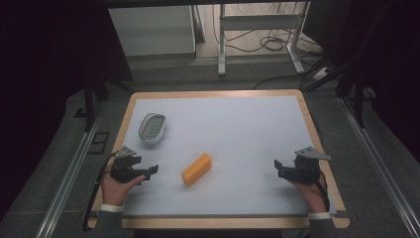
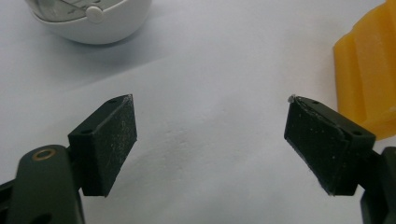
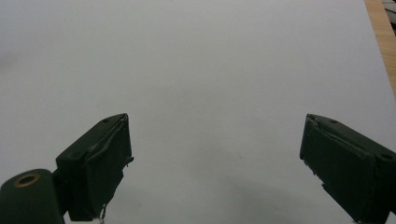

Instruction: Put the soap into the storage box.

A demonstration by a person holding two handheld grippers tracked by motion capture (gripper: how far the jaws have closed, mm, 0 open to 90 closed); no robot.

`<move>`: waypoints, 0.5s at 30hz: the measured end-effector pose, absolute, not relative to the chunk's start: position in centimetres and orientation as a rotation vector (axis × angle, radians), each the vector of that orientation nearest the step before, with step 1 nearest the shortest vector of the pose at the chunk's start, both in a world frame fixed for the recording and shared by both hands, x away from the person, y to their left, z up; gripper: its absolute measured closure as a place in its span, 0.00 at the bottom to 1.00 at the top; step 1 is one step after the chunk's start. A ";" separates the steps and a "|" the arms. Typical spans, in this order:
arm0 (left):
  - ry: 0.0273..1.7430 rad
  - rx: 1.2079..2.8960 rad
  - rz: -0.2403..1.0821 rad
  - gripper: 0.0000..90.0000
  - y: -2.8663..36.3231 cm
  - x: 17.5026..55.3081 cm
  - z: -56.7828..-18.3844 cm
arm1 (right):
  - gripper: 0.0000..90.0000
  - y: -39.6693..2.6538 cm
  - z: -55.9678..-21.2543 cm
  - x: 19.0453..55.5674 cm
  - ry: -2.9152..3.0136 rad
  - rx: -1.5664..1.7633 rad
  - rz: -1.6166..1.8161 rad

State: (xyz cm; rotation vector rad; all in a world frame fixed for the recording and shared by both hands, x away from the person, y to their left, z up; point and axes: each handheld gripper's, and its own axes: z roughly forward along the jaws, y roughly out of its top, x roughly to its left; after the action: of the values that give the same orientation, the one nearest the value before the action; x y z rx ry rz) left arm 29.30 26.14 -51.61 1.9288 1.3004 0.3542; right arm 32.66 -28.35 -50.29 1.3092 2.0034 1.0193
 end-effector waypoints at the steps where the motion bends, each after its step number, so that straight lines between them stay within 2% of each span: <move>1: 1.304 1.931 0.357 0.19 26.2 29.3 -51.6 | 0.10 -28.4 -50.3 32.7 2.002 1.310 1.018; 15: 1.304 1.922 0.350 0.19 26.8 28.8 -51.3 | 0.10 -28.2 -50.9 32.7 2.020 1.301 0.998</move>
State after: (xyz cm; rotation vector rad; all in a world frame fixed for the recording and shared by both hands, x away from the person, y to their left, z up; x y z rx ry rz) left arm 28.82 26.82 -51.29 1.9218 1.3044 0.3499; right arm 32.71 -28.17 -50.93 1.3006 2.0201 0.9978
